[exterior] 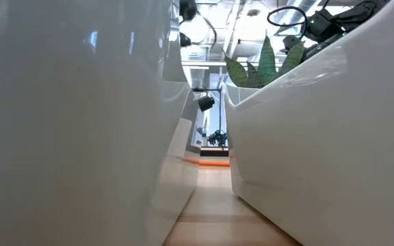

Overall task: Sort pens & pencils
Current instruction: Put the pen into the left gray bin

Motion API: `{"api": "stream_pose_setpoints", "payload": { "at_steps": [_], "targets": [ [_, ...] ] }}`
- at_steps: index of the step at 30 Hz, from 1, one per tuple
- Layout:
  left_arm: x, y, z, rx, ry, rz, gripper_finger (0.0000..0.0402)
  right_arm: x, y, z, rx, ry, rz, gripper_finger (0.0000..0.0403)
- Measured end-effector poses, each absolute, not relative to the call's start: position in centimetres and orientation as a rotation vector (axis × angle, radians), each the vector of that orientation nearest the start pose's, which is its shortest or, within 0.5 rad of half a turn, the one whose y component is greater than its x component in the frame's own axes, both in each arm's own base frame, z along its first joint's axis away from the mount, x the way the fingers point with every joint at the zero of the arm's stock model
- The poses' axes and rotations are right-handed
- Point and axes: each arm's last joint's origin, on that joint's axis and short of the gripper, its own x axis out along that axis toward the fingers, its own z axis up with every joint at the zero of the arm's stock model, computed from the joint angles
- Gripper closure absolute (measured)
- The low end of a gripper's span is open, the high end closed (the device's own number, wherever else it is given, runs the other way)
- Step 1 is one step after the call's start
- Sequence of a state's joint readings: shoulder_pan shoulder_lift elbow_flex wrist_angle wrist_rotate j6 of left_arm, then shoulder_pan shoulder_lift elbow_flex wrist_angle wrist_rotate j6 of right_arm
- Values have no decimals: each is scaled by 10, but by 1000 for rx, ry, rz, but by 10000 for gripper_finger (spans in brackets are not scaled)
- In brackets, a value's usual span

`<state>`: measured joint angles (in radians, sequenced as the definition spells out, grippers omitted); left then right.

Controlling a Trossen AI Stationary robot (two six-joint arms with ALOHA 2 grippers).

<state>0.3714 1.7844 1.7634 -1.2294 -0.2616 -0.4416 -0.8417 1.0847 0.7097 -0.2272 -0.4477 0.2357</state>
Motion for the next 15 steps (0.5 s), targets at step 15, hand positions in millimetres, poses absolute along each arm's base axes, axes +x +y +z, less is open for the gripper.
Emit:
{"api": "stream_pose_setpoints", "payload": {
  "at_steps": [15],
  "targets": [
    [288, 20, 398, -435, 908, 540, 372, 169, -148, 250, 575, 457, -376, 305]
  ]
}}
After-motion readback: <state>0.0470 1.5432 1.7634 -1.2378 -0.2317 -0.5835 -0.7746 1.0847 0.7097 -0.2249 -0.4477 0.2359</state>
